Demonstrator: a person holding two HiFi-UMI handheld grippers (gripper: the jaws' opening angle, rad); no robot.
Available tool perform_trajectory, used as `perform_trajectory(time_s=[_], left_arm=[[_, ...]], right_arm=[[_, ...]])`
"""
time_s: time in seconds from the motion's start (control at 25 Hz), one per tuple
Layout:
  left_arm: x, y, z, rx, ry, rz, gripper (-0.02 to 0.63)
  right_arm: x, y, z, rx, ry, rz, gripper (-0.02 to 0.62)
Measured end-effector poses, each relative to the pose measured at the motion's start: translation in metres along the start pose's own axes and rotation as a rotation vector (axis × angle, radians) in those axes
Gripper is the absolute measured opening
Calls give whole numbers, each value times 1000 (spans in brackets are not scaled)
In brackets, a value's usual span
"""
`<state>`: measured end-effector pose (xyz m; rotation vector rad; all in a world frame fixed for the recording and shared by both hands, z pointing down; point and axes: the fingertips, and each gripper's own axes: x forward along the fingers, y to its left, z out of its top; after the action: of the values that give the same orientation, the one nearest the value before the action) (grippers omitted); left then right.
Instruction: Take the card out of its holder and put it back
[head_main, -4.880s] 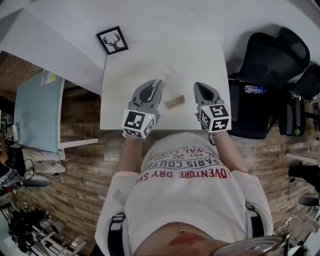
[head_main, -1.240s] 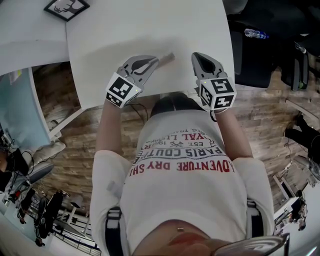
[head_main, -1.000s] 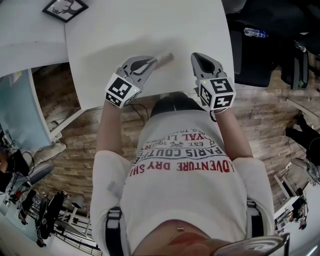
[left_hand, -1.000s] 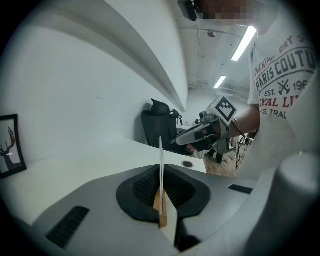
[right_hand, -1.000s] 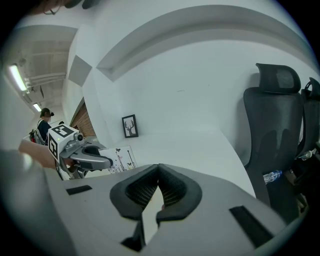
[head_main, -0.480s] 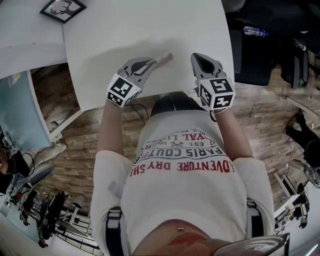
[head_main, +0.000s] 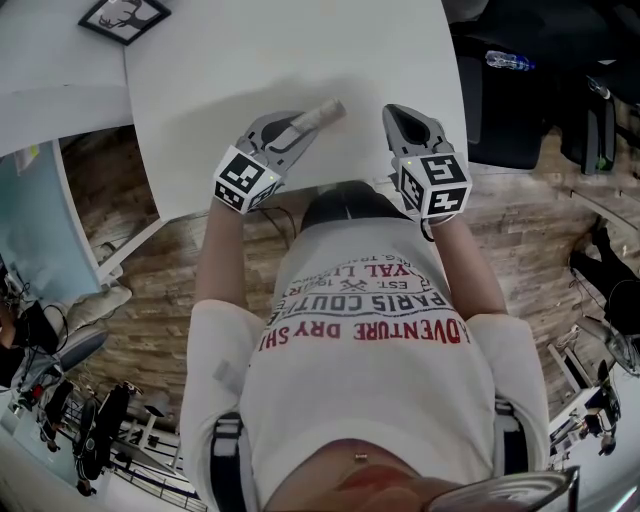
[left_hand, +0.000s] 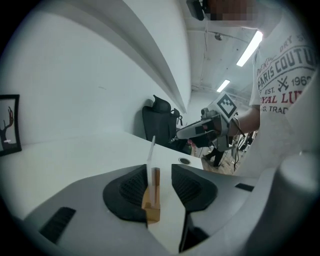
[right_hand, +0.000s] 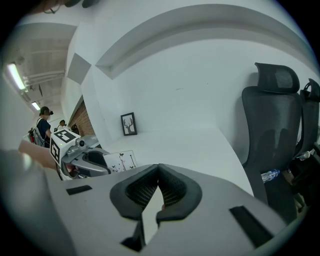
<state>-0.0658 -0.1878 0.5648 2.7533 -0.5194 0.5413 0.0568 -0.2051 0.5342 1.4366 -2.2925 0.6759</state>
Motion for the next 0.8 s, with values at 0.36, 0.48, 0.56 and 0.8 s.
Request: perform_trajectory(time_s=[0.36, 0.48, 0.56, 0.8], left_arm=[[-27, 6, 33, -63, -180, 132, 293], [-43, 14, 51, -74, -263, 225, 293], [-56, 20, 60, -86, -312, 303, 272], [-98, 29, 84, -107, -418, 564, 34]], right_arm=[[-4, 11, 10, -14, -31, 22, 20], [-6, 14, 16, -23, -49, 31, 20], [-9, 17, 19, -28, -59, 36, 20], [-17, 25, 35, -50, -112, 48, 20]])
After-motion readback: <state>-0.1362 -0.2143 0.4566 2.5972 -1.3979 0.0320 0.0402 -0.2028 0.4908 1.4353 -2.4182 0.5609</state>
